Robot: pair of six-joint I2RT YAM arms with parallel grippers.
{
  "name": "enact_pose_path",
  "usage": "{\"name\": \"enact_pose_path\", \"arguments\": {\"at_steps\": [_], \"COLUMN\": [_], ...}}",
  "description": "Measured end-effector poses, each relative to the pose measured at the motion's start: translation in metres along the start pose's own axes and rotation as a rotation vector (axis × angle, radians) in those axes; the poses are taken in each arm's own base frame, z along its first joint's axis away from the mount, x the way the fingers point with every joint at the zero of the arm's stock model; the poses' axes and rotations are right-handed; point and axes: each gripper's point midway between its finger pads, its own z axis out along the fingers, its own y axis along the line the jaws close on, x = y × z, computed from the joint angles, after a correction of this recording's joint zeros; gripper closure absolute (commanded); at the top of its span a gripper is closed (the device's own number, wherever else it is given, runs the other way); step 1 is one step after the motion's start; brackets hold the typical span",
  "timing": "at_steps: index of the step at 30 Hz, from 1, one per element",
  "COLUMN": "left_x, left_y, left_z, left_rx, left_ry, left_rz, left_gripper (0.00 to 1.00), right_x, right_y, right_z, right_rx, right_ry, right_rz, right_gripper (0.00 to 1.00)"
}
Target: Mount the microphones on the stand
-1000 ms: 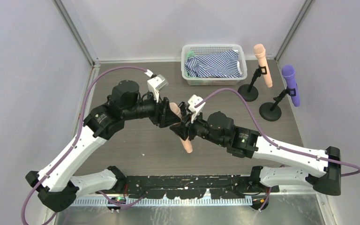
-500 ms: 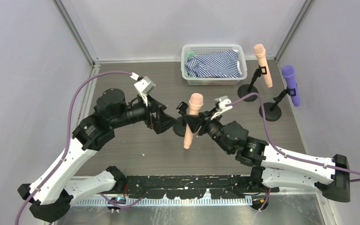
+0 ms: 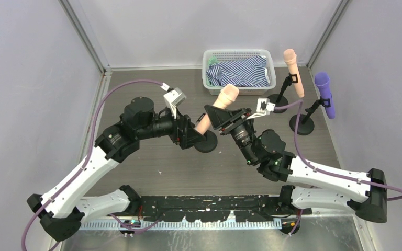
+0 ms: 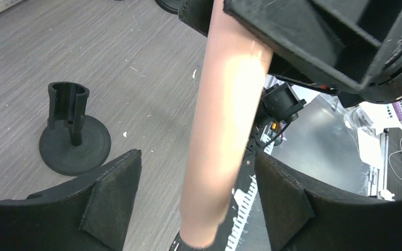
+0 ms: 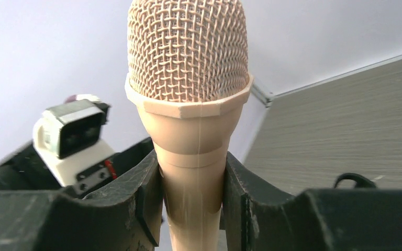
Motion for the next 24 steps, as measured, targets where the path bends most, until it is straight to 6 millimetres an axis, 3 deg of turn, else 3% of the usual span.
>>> {"name": "enact_pose_path", "arguments": {"at_steps": [3,6,8,10,13,15,24], "left_x": [0.003,0.005,0.006,0.007,0.008,0.009,0.022], "left_y": [0.000,-0.003,-0.008,-0.010,-0.009,-0.005,0.017], "left_z": [0.005,0.009,0.009,0.010,0.010,0.011,0.016], "left_rx": [0.005,0.018,0.047,0.052,0.046,0.030,-0.056], "left_ry": [0.015,0.024,0.028,0.031,0.035,0.039,0.092], "left_rz": [-0.002,-0.004,0.024,0.034,0.046,0.058,0.090], "left_gripper": [0.45,0.71,0.85,0.98,1.00,1.00,1.00], "right_x": [0.001,0.002,0.004,0.004,0.004,0.003,-0.007], "right_y": [0.013,0.018,0.016,0.016,0.014,0.011,-0.008], "right_z": [0.004,0.007,0.008,0.008,0.007,0.006,0.000], "right_rx": [-0.043,-0.056,-0.049,-0.048,-0.042,-0.027,0.059], "right_ry": [0.002,0.005,0.007,0.007,0.013,0.020,0.038], "right_rz": [0.060,0.075,0.079,0.084,0.062,0.036,-0.050], "right_gripper": [0.98,0.96,0.85,0.65,0.44,0.38,0.34]}}
